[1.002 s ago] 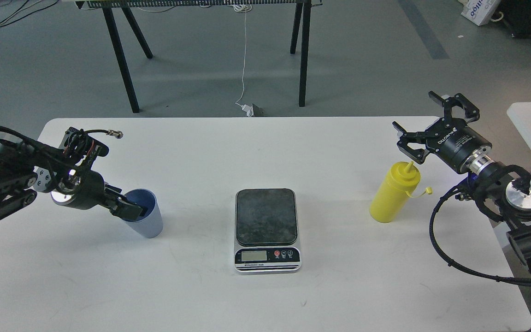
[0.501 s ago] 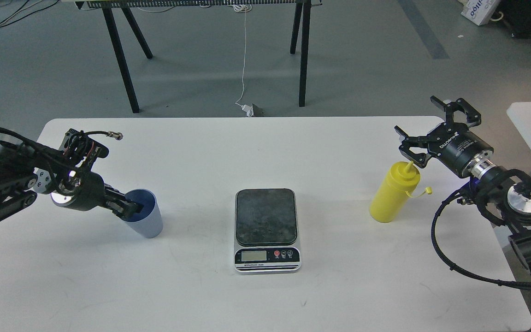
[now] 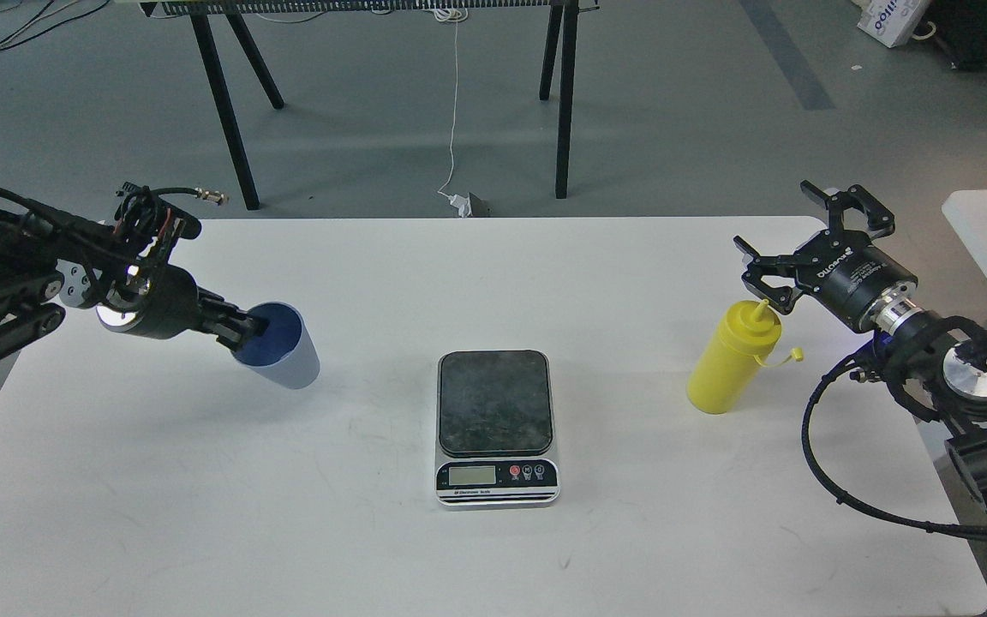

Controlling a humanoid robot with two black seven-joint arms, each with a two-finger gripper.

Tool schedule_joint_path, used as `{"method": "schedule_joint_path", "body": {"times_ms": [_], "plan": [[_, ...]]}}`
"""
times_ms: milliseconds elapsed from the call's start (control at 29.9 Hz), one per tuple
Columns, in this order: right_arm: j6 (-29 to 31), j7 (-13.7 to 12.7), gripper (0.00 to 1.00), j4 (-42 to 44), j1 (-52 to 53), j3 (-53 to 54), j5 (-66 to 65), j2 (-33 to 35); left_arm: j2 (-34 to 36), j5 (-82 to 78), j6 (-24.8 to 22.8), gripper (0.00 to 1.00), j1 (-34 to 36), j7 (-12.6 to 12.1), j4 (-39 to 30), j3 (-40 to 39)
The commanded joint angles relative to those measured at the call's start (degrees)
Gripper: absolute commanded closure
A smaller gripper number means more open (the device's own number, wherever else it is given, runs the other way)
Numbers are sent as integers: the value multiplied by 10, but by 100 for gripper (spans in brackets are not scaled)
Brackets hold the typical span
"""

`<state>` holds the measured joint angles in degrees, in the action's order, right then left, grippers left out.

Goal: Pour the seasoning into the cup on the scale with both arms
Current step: 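Lift the blue cup and lower it onto the scale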

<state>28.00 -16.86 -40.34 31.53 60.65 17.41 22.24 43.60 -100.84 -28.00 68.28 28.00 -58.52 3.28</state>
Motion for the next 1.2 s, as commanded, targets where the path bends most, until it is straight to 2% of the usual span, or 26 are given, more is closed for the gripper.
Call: {"method": "schedule_joint_path", "body": {"times_ms": [0,167,434,635,1036,1169], "plan": [[0,3,1,0,-2,0,0,0,-8,74,0,98,57,0,-22,-3],[0,5,1,1,-3,0,0,0,-96,116,0,98,99,0,-39,-1],[0,8,1,3,-4,1,0,0,-211,52,0,98,66,0,-26,26],[0,18,1,3,-9,1,0,-1,-237,28,0,98,38,0,11,27],[0,18,1,3,-11,4,0,0,-237,17,0,96,11,0,29,28],[0,18,1,3,-12,5,0,2,-237,18,0,93,9,0,31,27]]}}
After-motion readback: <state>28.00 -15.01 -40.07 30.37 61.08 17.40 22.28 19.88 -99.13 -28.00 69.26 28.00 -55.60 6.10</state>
